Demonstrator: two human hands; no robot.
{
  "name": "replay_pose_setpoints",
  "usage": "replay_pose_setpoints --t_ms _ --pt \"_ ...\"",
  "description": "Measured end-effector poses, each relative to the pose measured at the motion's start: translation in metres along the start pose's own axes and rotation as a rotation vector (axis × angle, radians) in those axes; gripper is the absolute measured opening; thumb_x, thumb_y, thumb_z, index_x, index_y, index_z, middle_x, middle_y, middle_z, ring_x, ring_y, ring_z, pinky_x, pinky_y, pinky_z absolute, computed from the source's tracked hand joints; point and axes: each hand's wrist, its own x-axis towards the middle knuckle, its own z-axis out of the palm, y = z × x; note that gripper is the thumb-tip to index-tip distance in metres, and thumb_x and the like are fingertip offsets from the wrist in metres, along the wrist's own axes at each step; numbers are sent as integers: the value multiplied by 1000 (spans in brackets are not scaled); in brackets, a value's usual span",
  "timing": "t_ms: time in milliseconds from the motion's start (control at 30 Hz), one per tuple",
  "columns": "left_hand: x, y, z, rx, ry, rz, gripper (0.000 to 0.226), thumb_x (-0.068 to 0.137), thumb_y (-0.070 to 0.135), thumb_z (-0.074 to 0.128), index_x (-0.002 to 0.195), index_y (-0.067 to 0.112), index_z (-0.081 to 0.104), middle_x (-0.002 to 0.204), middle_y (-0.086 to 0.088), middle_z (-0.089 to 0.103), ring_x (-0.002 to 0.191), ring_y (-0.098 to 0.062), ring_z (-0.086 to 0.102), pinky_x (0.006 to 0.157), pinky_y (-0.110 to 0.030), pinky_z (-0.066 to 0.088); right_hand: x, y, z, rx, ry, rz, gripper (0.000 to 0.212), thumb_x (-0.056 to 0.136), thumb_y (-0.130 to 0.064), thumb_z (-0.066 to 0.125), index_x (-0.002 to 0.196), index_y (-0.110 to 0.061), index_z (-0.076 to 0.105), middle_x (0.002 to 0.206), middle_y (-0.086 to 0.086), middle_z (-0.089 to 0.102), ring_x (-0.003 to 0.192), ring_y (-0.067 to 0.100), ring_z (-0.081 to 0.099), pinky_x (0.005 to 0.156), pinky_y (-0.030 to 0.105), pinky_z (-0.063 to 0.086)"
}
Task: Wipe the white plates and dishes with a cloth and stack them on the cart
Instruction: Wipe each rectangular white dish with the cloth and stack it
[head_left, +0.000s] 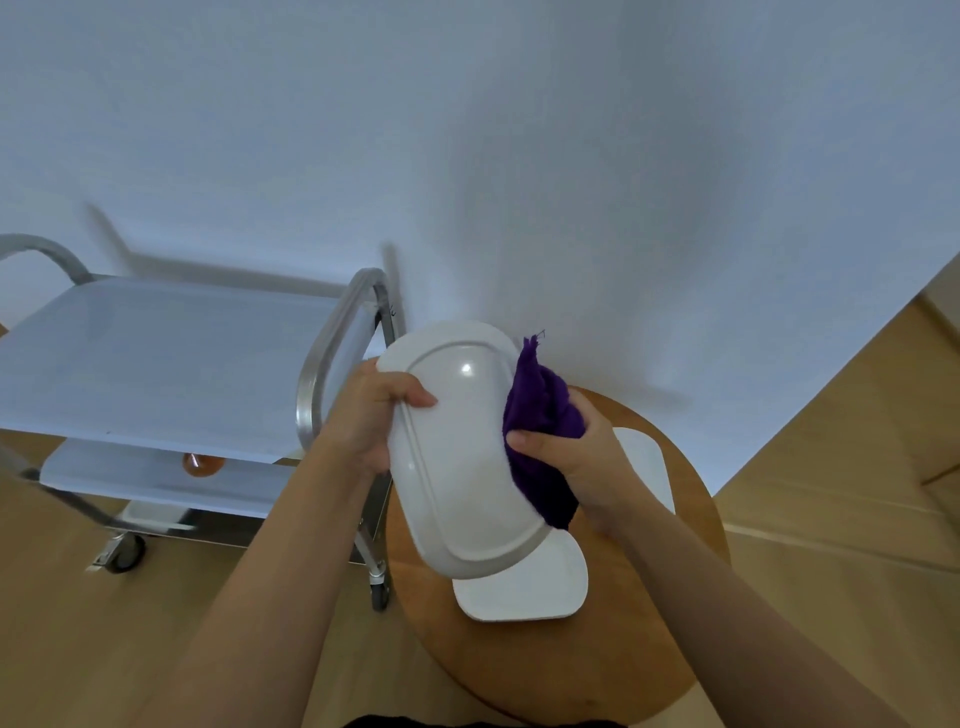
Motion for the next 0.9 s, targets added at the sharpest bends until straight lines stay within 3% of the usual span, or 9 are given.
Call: replay_pose_setpoints --t_ms 167,267,333,433,500,567,667,833,900 --pt "4 0 -6 -61 63 18 41 44 0 54 83 2 68 76 -14 68 71 -32 67 60 -39 56 -10 14 -3 -11 12 39 68 55 -23 87 114 -28 56 106 -1 67 97 23 64 79 41 57" --pt "6 -1 -4 -155 113 72 33 45 -2 54 67 12 75 69 -7 70 64 -25 69 54 -34 56 -15 26 1 158 116 53 70 50 -24 86 114 -26 57 103 1 68 97 27 65 75 40 57" --pt "4 -6 7 -184 165 130 32 55 -6 53 62 16 76 67 -2 71 67 -23 69 59 -34 57 -14 28 2 303 195 56 63 54 -20 81 113 -23 59 101 3 69 95 28 65 76 41 57" --pt "-2 -17 15 -166 189 149 25 64 -7 59 79 10 71 74 -4 71 77 -26 67 72 -38 56 -7 15 -10 399 194 65 53 58 -11 77 109 -19 62 95 6 71 85 27 69 69 40 57" --pt "-4 -12 3 -167 29 50 29 62 2 70 91 6 68 79 -5 73 76 -22 71 65 -34 58 0 -5 -28 291 131 79 56 54 -11 76 108 -18 62 88 5 72 76 24 70 59 33 56" --pt "-4 -2 -13 -127 -133 -133 45 46 20 87 88 7 75 81 -7 74 74 -21 72 59 -32 58 6 -27 -47 96 24 95 60 52 -11 76 110 -16 62 83 2 73 70 20 70 56 31 55" --pt "-2 0 -17 -57 -194 -321 25 68 32 76 79 10 78 80 -10 74 72 -23 72 58 -32 57 16 -54 -58 -173 -132 114 59 48 -16 80 105 -22 64 87 0 72 75 20 68 57 29 54" --pt "-8 -11 -3 -178 -236 -257 68 52 28 88 110 1 64 93 -15 73 80 -26 72 61 -33 58 20 -59 -53 -267 108 -59 44 62 -18 82 96 -36 62 92 -7 69 86 20 66 66 30 56" --pt "-9 -11 -1 -228 -219 -167 53 68 24 73 116 3 60 94 -13 73 83 -24 71 64 -33 59 12 -44 -46 -255 227 -162 35 72 -21 77 94 -44 61 88 -16 69 86 14 66 68 26 54"
